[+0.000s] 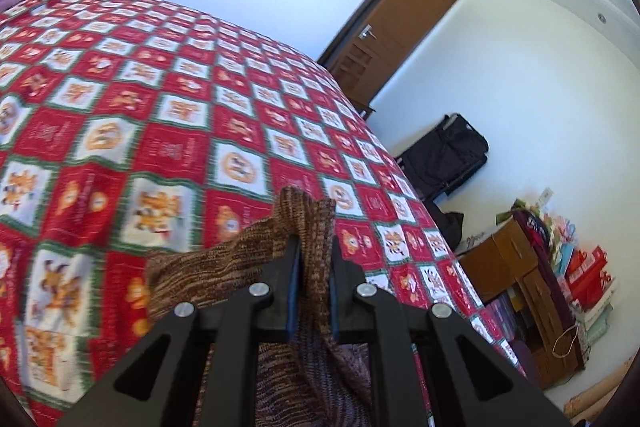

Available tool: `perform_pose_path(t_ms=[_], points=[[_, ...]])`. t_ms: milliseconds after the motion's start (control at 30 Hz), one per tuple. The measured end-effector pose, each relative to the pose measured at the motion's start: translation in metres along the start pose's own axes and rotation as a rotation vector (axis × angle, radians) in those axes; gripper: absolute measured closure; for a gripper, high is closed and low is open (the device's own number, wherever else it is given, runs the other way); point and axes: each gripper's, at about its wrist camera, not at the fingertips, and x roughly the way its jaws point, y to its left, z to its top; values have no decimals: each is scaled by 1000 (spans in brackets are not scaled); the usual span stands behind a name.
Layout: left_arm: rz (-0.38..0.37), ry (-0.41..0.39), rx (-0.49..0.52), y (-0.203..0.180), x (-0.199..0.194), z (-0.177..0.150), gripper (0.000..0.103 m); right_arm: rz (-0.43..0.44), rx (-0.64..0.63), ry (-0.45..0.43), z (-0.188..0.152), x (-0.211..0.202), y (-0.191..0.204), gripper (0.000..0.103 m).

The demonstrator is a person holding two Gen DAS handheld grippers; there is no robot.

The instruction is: Fold small clothes

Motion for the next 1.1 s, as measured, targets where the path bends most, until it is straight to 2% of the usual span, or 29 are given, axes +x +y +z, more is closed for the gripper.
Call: perform_pose_path(t_ms=[433, 667, 833, 1000, 1100], points=[[15, 101, 60, -38, 57, -16, 91, -23, 128, 70, -26, 3, -47, 95], [73, 159, 100, -53, 81, -26, 91, -25, 222, 155, -46, 16, -74, 95], [104, 175, 164, -69, 92, -34, 89, -18, 298, 204, -58, 22, -91, 95], [123, 157, 209, -82, 88, -37, 88, -10, 351, 223, -66, 26, -102, 95], [132, 146, 240, -87, 79, -39, 80, 11, 388, 229, -68, 27, -108, 95]])
